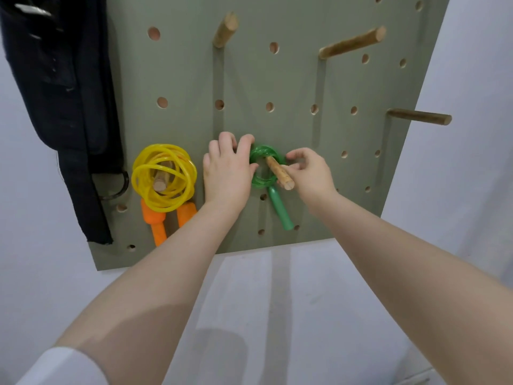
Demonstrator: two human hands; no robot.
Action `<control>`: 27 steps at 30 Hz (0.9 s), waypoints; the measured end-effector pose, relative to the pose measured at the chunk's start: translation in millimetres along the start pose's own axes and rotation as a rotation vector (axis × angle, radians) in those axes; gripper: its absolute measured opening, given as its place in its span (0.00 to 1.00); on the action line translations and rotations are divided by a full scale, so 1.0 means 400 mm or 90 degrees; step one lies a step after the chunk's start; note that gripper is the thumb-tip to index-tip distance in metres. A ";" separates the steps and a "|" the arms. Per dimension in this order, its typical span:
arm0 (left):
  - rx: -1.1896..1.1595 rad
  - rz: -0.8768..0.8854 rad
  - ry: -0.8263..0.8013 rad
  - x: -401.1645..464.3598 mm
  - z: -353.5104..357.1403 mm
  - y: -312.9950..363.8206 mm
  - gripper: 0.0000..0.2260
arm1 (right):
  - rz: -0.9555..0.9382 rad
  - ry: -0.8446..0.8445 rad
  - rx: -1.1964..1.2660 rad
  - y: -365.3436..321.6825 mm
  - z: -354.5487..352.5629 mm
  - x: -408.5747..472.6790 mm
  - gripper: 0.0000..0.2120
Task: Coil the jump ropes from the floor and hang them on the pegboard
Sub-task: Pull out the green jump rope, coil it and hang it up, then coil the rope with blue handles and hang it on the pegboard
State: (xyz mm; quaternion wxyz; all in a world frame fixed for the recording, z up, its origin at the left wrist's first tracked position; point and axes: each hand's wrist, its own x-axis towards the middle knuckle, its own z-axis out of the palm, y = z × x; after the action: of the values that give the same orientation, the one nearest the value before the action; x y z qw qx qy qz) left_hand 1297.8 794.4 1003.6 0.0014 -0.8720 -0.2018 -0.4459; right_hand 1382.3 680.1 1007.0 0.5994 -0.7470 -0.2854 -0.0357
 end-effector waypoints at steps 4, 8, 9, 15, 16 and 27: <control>0.006 0.006 -0.032 -0.038 0.001 0.002 0.29 | -0.026 -0.017 0.032 0.039 -0.050 -0.060 0.12; -0.067 -0.060 -0.066 -0.109 -0.005 0.025 0.37 | -0.014 0.001 -0.023 0.079 -0.095 -0.142 0.14; -0.093 -0.093 -0.074 -0.134 -0.009 0.033 0.37 | -0.002 -0.010 -0.038 0.095 -0.104 -0.169 0.13; -0.106 -0.095 -0.164 -0.406 -0.009 0.087 0.32 | 0.146 -0.160 -0.094 0.230 -0.179 -0.420 0.11; -0.099 -0.084 -0.205 -0.468 -0.004 0.101 0.31 | 0.175 -0.182 -0.105 0.261 -0.200 -0.473 0.11; -0.043 0.000 -0.723 -1.236 0.023 0.279 0.25 | 0.473 -0.308 -0.195 0.675 -0.415 -1.107 0.08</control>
State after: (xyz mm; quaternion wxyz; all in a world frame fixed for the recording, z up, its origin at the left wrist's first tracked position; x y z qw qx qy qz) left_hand 1087.0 520.1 633.2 -0.1354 -0.9744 -0.1568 0.0871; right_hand 1187.4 326.3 642.0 0.3705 -0.8653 -0.1220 0.3149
